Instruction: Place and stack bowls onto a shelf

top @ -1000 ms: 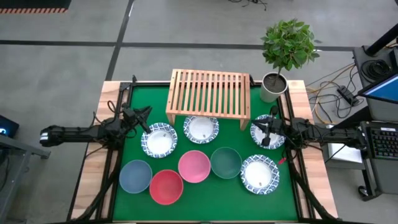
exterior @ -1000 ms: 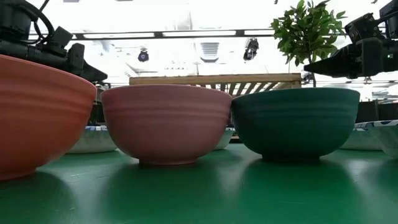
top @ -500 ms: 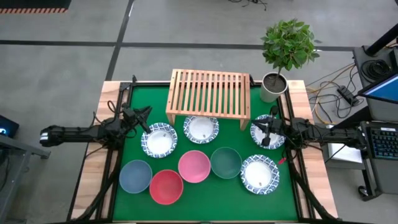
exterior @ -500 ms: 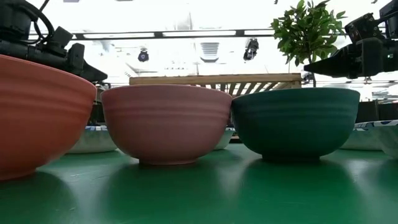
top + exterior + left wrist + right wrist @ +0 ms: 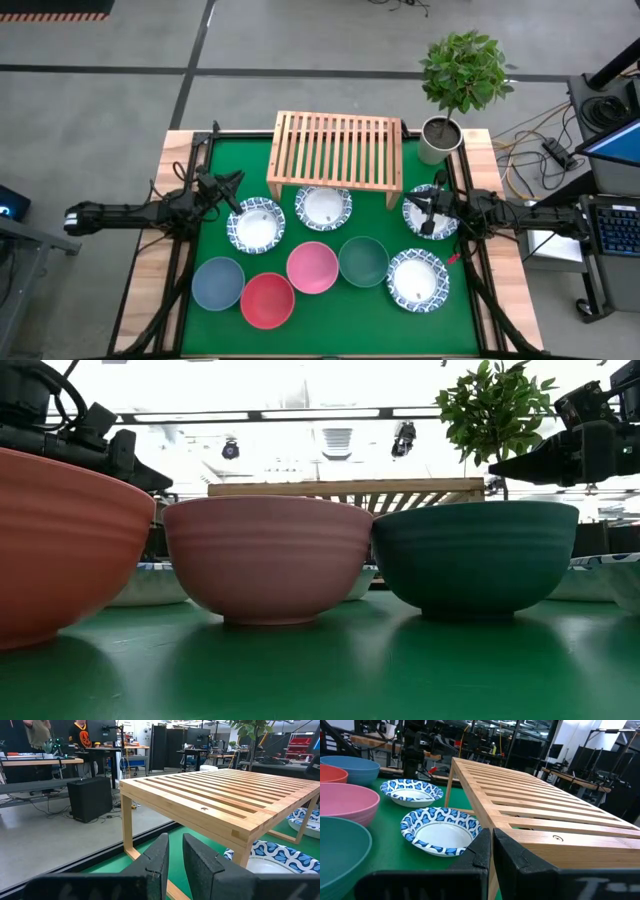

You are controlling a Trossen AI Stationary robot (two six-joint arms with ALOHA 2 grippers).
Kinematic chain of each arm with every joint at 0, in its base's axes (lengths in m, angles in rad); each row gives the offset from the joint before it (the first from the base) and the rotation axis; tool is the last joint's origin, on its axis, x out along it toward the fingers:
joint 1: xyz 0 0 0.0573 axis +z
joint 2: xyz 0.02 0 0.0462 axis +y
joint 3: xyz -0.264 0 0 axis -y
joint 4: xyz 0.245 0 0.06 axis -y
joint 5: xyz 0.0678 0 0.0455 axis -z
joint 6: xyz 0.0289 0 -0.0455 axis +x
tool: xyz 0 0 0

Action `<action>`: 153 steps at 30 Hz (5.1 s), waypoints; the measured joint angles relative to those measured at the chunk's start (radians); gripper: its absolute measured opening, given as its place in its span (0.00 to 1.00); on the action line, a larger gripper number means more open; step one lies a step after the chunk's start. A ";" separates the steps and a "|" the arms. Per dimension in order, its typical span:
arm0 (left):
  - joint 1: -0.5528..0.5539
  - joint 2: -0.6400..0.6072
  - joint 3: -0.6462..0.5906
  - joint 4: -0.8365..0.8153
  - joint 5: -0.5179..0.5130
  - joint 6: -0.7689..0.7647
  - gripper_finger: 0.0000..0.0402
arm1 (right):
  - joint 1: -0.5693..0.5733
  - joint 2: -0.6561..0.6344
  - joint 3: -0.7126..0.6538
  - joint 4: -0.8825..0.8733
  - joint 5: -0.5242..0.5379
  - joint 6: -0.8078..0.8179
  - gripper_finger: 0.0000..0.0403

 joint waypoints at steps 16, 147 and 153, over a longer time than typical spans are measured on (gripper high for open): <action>0.000 0.001 0.000 0.138 0.109 -0.609 0.09 | 0.002 0.000 0.000 0.053 -0.019 0.379 0.02; -0.231 1.304 1.719 -1.144 0.236 0.119 0.00 | 0.001 0.074 0.259 0.041 -0.211 0.235 0.02; 0.018 1.344 1.703 -1.114 0.312 0.207 0.00 | 0.001 0.074 0.259 0.038 -0.210 0.235 0.02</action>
